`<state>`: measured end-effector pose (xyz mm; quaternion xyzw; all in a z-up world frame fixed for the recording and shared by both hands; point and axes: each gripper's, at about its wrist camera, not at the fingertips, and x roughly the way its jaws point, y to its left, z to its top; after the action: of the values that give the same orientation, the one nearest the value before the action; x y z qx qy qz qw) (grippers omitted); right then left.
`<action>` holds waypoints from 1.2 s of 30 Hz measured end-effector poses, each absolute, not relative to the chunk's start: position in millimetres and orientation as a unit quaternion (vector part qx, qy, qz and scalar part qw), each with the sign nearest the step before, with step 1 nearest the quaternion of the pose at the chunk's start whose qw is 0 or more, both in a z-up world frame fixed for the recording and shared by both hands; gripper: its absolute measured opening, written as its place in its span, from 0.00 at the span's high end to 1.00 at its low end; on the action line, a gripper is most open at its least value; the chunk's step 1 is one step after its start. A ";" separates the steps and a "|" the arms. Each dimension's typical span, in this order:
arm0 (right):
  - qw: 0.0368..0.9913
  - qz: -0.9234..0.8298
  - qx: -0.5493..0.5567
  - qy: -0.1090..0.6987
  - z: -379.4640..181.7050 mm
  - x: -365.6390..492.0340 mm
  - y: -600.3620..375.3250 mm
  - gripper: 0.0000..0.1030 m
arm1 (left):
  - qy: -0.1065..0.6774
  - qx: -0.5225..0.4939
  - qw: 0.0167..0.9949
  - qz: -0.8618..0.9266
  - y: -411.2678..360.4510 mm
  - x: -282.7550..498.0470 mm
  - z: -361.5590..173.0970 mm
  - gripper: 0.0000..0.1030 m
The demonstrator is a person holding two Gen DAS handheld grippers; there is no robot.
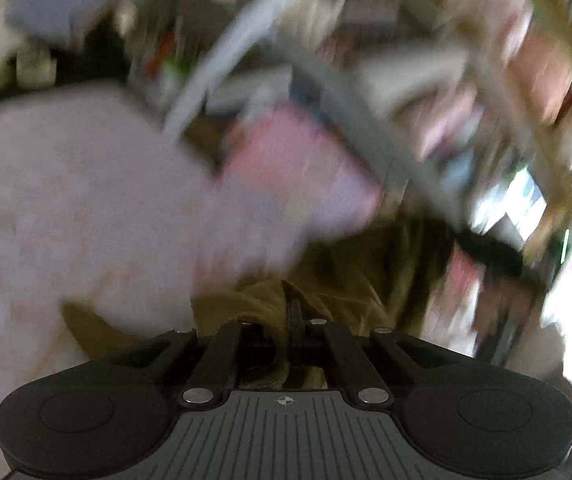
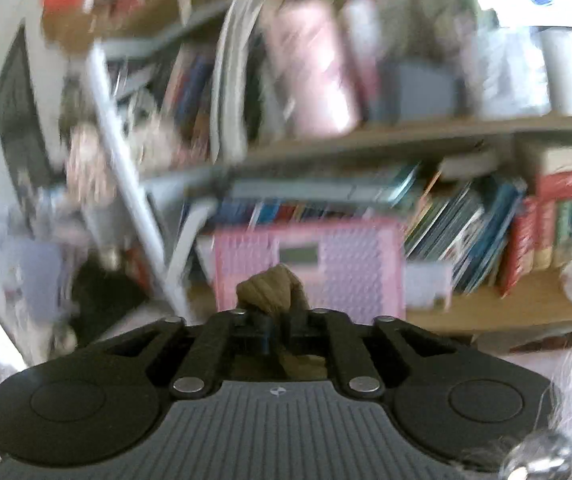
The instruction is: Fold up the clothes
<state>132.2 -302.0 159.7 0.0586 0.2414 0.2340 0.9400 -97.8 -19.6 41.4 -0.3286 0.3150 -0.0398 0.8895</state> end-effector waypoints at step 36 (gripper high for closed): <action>0.835 0.191 0.183 0.483 -20.8 -17.8 -369.1 0.50 | 0.452 -0.218 0.858 -0.110 -66.3 -82.4 32.8 0.23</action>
<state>-17.8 -369.1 -20.8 0.1830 0.4832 0.1913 0.8345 -82.4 -66.3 32.8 -0.2184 0.4520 -0.1098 0.8579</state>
